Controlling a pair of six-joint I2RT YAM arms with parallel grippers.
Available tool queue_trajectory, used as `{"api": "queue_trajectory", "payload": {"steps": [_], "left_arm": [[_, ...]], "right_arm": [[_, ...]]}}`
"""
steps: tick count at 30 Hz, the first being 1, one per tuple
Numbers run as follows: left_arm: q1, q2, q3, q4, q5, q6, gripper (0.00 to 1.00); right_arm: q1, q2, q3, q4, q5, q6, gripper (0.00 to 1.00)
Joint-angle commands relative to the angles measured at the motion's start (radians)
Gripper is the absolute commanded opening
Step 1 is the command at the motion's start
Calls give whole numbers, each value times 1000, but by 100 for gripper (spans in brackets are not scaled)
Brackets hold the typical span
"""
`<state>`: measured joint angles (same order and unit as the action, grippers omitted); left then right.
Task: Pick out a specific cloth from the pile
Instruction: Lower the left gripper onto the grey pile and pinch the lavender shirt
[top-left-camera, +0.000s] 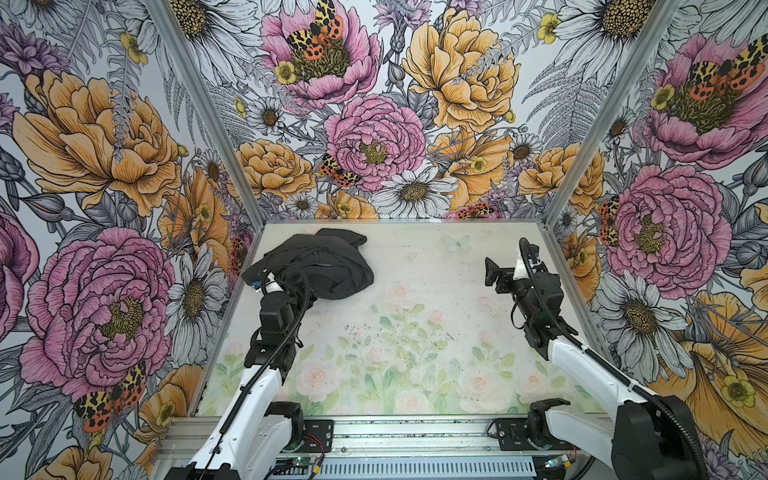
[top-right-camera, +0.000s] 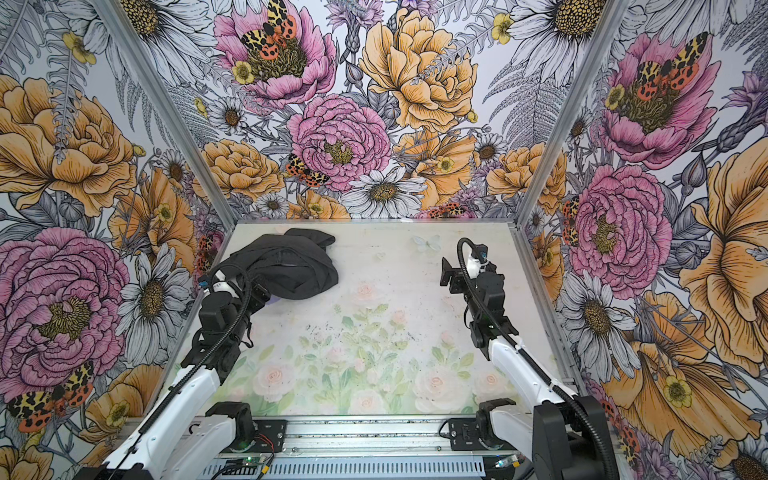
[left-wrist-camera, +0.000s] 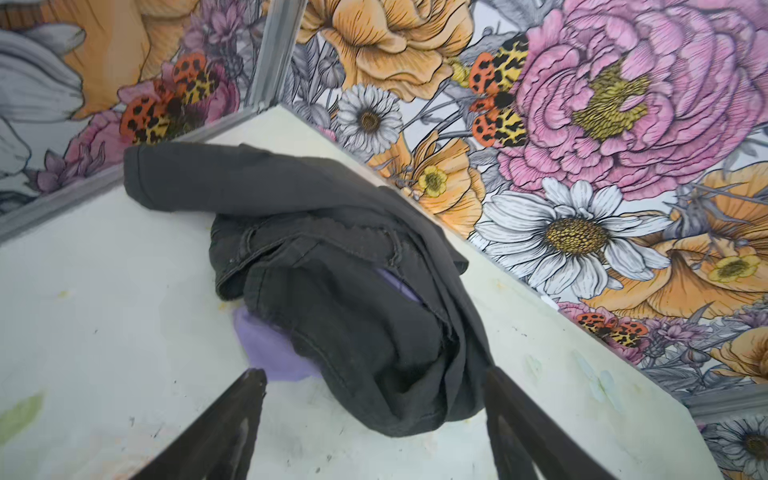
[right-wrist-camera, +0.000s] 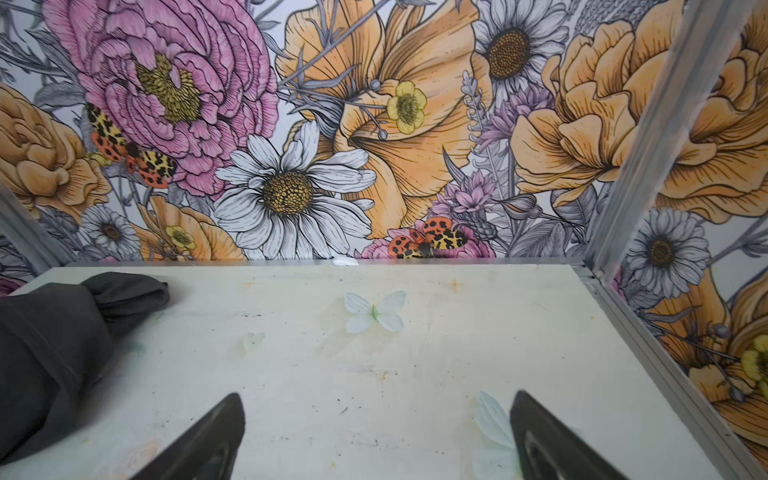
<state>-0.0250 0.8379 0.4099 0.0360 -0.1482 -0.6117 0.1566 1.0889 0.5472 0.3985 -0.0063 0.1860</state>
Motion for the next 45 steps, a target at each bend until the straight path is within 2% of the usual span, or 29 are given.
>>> {"api": "queue_trajectory", "payload": {"steps": [1,7,12,22,27,31,32,34,37,41,45], "left_arm": [[38,42,-58,-28,136,-228,77],[90,166,-157,167,218,-409,64],[141,316,-185,350,283,-468,60],[218,643,-186,738,343,-551,57],[226,880,-197,1062,356,-635,52],[227,1171,-187,1366,384,-727,46],[231,1237,-172,1378,406,-767,44],[229,1301,-151,1378,420,-766,43],[221,1289,-173,1376,365,-731,39],[251,1322,-150,1376,417,-759,39],[257,1357,-134,1376,425,-763,31]], "right_arm": [[32,-35,39,-57,-55,80,100],[74,-55,32,-63,-100,148,99],[96,-55,-3,-33,-113,155,99],[102,-85,-43,-18,-97,144,99],[104,-81,-46,-19,-95,139,99],[105,-79,-47,-20,-89,136,99],[106,-80,-47,-20,-87,133,100],[105,-80,-47,-19,-83,130,99],[105,-78,-49,-23,-77,126,99],[105,-74,-47,-23,-77,125,100],[106,-67,-47,-23,-72,120,99]]}}
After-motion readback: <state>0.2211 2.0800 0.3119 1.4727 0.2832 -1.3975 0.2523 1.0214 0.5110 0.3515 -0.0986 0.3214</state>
